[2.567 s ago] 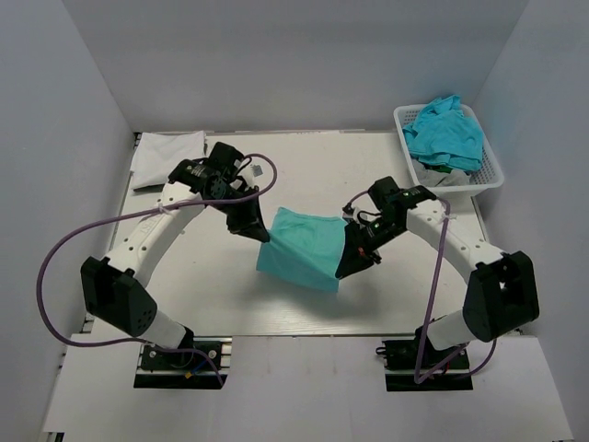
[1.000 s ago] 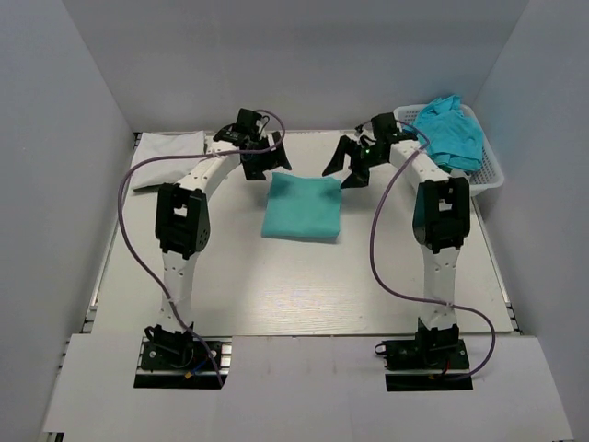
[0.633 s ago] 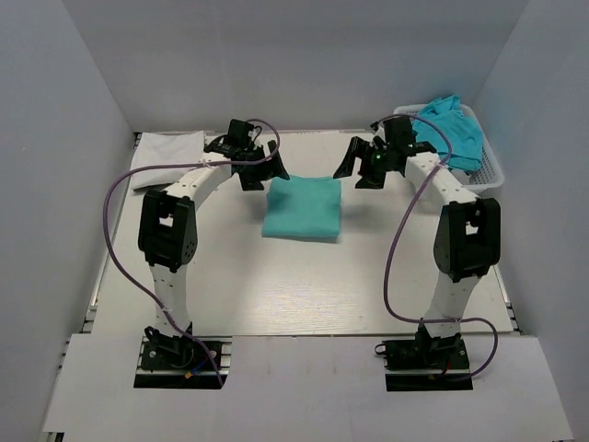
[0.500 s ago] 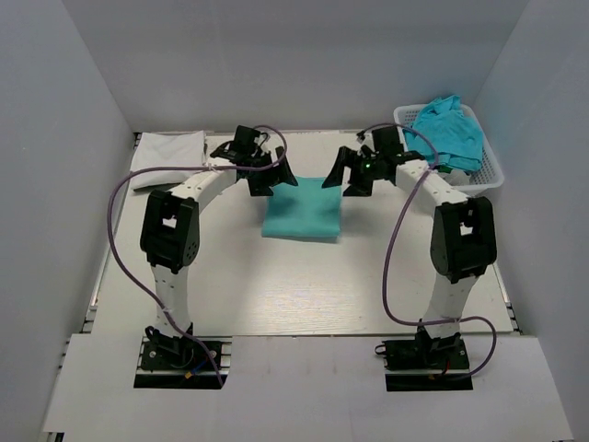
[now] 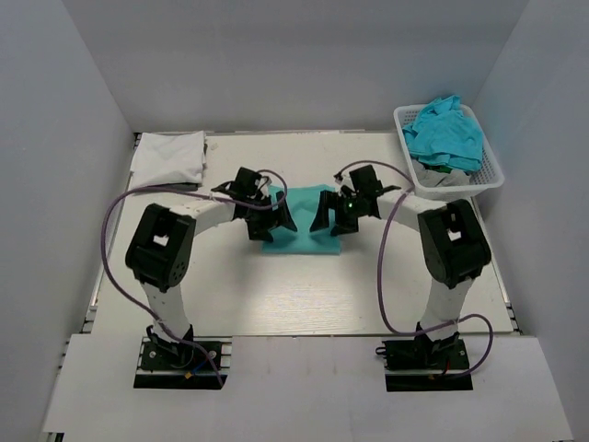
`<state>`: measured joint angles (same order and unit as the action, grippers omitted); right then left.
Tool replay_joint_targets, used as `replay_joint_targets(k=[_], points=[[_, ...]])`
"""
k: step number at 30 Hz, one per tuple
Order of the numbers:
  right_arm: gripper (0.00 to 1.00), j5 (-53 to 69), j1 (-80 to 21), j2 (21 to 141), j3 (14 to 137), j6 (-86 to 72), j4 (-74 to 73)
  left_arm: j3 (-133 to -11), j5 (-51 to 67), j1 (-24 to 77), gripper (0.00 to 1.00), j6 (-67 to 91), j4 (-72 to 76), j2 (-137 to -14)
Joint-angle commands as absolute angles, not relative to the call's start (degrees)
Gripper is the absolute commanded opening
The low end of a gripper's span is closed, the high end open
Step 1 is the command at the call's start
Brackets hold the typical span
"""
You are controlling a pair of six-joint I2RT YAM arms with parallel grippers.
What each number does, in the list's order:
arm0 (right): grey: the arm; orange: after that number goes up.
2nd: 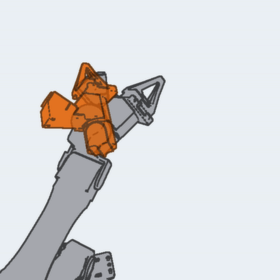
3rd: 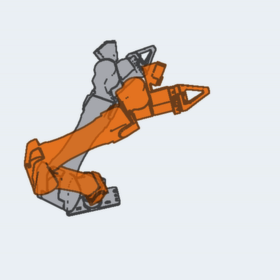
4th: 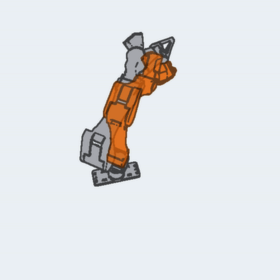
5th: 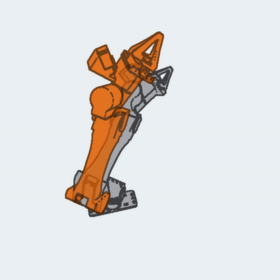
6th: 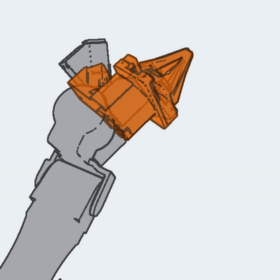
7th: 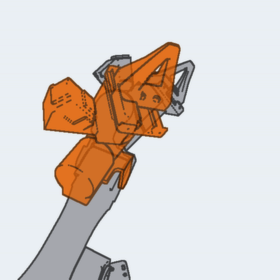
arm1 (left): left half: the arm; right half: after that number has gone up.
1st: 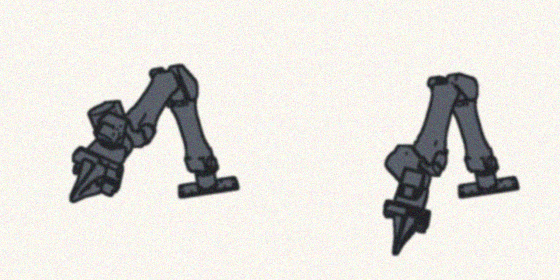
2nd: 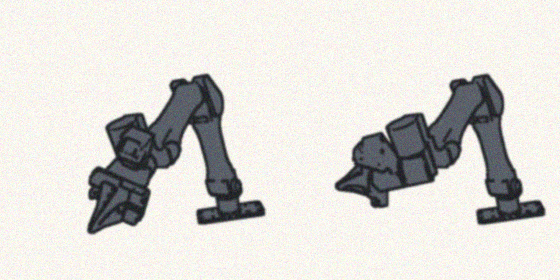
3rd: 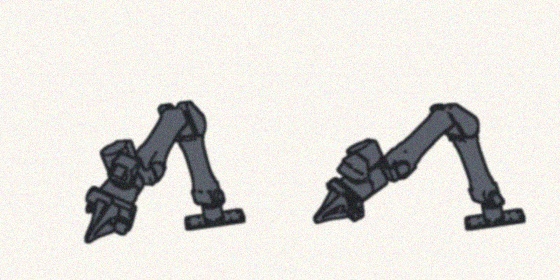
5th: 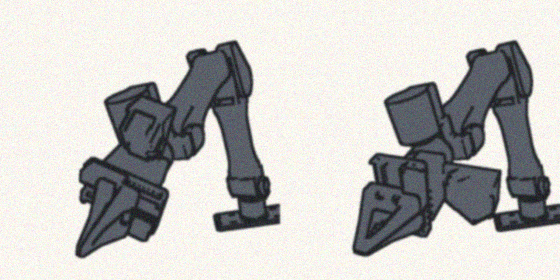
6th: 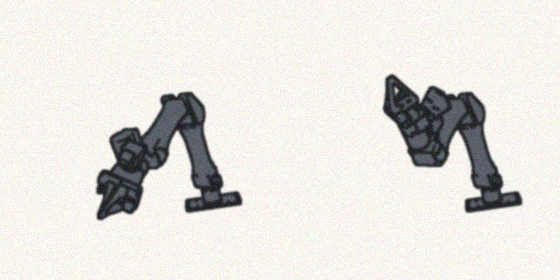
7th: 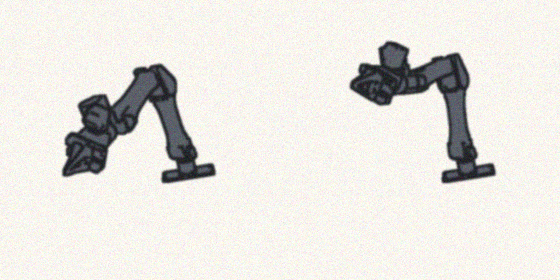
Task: Fold and stack the t-shirts
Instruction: Fold the long partially folded tshirt into a neat square, then smooth out wrinkles on the folded tshirt
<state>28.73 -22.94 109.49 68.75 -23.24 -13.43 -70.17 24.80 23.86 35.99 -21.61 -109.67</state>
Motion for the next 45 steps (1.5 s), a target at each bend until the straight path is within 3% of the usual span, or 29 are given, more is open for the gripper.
replay_joint_targets(k=[1, 6, 12, 17, 22, 25, 27, 29, 30, 34, 35, 36, 37, 38, 39, 41, 42, 45], points=[[0.91, 25.05, -27.5, 103.81, 58.9, -18.81, -16.78, -61.54, 23.11, 27.15, 1.0, 35.77, -25.4, -99.95], [0.91, 21.97, -31.81, 90.37, 56.51, -14.25, -27.41, -56.43, 18.75, 30.67, 1.0, 36.3, -34.17, -87.47], [0.91, 20.84, -32.35, 78.67, 58.18, -16.96, -30.85, -63.54, 4.23, 30.67, 1.0, 34.29, -42.89, -81.91], [0.91, 8.81, -31.38, 79.27, 57.48, -21.09, -27.61, -66.26, 3.43, 30.15, 1.0, 32.26, -39.21, -88.58], [0.91, 8.69, -28.57, 86.37, 58.71, -22.67, -24.01, -71.61, 2.64, 29.44, 0.84, 32.26, -36.13, -96.58], [0.73, 12.38, -26.99, 89.63, 60.2, -23.64, -22.07, -73.12, 3.43, 29.44, 0.72, 32.26, -34.72, -100.1], [0.69, 13.09, -26.72, 91.31, 60.73, -23.82, -21.01, -73.83, 3.43, 29.44, 0.6, 32.26, -34.01, -101.33], [0.69, 12.66, -25.76, 92.98, 60.56, -23.99, -20.13, -74.36, 3.43, 29.44, 0.52, 32.87, -34.01, -102.39], [0.68, 13.09, -25.49, 93.68, 60.73, -24.34, -18.39, -74.88, 3.43, 29.44, 0.42, 32.87, -34.01, -103.18], [0.66, 14.94, -24.17, 96.76, 62.92, -24.7, -16.88, -74.88, 2.9, 29.44, 0.22, 33.4, -34.01, -103.71], [0.61, 15.9, -24.0, 97.46, 63.19, -24.35, -16.18, -74.88, 2.2, 29.44, 0.15, 33.4, -34.01, -103.71], [0.46, 17.13, -23.91, 98.95, 63.89, -24.43, -16.0, -74.88, 2.2, 29.44, 0.04, 33.4, -34.54, -103.71], [0.42, 17.57, -23.82, 99.4, 64.24, -24.52, -14.6, -74.88, 2.2, 29.44, 0.0, 33.4, -34.54, -103.71], [0.39, 18.62, -23.73, 99.93, 64.34, -24.35, -14.33, -74.88, 2.2, 29.44, 0.0, 33.4, -34.54, -103.71], [0.29, 19.15, -23.73, 100.54, 64.95, -24.35, -13.98, -74.88, 2.2, 29.44, 0.0, 33.4, -34.54, -103.71], [0.16, 20.12, -23.64, 100.81, 65.48, -24.43, -13.97, -74.36, 2.89, 29.44, 0.0, 33.4, -33.75, -103.71], [0.0, 20.65, -23.64, 100.72, 66.09, -24.09, -14.32, -74.36, 2.9, 29.44, 0.0, 33.4, -33.75, -103.01], [0.0, 22.06, -23.64, 97.23, 66.18, -23.91, -15.47, -73.22, 2.9, 29.44, 0.0, 33.4, -33.23, -99.42]])
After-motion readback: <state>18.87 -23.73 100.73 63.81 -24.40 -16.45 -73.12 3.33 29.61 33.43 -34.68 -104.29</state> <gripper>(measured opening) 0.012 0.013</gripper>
